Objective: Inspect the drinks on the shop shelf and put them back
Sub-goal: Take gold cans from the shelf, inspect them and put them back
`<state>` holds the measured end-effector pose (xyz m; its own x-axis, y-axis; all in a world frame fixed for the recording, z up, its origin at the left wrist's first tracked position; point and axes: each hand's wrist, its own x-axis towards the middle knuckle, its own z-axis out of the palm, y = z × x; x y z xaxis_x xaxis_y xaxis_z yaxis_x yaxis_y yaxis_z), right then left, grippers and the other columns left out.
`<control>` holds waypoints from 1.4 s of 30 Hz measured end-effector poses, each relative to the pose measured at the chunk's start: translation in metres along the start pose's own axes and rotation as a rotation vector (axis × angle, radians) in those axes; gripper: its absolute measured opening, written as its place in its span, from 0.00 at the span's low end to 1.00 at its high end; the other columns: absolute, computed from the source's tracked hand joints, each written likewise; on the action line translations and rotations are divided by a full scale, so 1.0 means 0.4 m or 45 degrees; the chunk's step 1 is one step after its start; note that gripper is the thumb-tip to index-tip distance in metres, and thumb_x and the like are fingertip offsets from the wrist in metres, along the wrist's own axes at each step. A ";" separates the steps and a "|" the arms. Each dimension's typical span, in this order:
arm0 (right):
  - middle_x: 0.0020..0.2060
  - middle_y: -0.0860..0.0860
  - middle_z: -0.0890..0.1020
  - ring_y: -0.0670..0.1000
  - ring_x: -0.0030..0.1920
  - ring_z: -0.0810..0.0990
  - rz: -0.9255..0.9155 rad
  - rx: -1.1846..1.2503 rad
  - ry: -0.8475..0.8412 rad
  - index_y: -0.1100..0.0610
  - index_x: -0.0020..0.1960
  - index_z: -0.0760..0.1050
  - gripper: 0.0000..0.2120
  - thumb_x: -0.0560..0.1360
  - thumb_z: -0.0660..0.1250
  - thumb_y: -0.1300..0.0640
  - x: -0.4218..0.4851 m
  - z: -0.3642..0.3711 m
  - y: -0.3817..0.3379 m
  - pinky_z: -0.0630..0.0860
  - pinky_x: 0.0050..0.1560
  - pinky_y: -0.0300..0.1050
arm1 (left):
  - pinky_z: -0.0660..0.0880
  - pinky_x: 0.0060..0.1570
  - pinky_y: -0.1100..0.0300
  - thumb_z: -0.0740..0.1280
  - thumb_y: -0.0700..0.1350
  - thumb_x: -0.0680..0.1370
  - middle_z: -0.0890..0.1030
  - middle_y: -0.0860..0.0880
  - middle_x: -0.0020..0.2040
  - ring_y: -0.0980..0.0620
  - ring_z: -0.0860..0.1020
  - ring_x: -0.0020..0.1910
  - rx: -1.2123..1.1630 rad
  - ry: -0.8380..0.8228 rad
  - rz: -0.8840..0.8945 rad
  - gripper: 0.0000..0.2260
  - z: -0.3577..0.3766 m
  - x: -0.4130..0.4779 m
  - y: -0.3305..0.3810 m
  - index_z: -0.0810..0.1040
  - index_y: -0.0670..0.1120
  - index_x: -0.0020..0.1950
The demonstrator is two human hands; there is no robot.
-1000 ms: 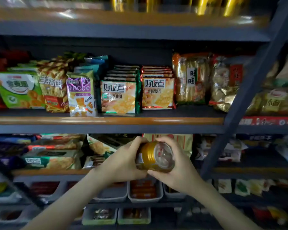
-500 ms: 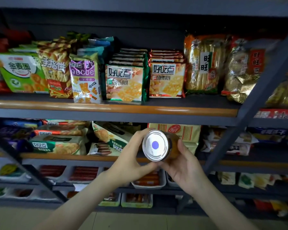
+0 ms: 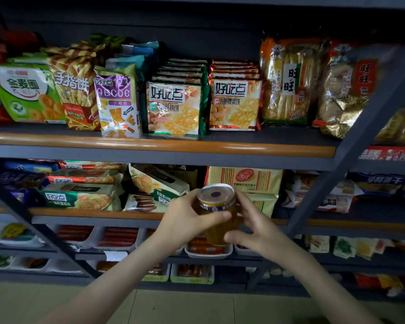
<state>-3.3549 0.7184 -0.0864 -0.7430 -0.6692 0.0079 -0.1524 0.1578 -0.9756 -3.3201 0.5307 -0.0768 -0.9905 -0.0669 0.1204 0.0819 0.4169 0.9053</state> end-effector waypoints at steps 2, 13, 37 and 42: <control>0.62 0.29 0.71 0.36 0.63 0.73 -0.005 -0.073 0.057 0.27 0.65 0.55 0.37 0.67 0.76 0.43 -0.002 0.021 0.003 0.74 0.60 0.37 | 0.79 0.39 0.65 0.74 0.59 0.64 0.84 0.54 0.41 0.61 0.82 0.40 -0.259 -0.061 -0.224 0.18 0.010 0.005 0.024 0.79 0.52 0.48; 0.57 0.63 0.78 0.60 0.40 0.82 0.472 0.616 0.281 0.55 0.63 0.69 0.30 0.64 0.72 0.51 -0.003 -0.024 -0.021 0.79 0.33 0.48 | 0.73 0.60 0.55 0.63 0.65 0.74 0.79 0.48 0.59 0.52 0.76 0.60 0.672 0.017 0.461 0.28 -0.037 0.009 -0.005 0.75 0.45 0.64; 0.62 0.41 0.71 0.44 0.60 0.73 -0.262 -0.675 0.464 0.43 0.72 0.64 0.34 0.69 0.71 0.41 0.035 -0.189 -0.343 0.72 0.56 0.38 | 0.65 0.35 0.71 0.76 0.57 0.64 0.68 0.55 0.48 0.56 0.70 0.43 0.618 0.407 0.437 0.29 0.014 0.112 0.268 0.67 0.47 0.56; 0.56 0.32 0.69 0.30 0.55 0.71 -0.576 -0.634 0.517 0.36 0.65 0.67 0.31 0.67 0.75 0.46 0.043 -0.263 -0.472 0.72 0.48 0.25 | 0.67 0.47 0.72 0.70 0.64 0.64 0.68 0.54 0.53 0.58 0.68 0.50 0.596 0.457 0.805 0.32 -0.044 0.173 0.389 0.68 0.47 0.61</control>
<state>-3.4076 0.7535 0.1212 -0.7041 -0.4436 0.5544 -0.7002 0.3043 -0.6458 -3.3741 0.5750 0.0795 -0.6729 0.0541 0.7377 0.4737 0.7975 0.3736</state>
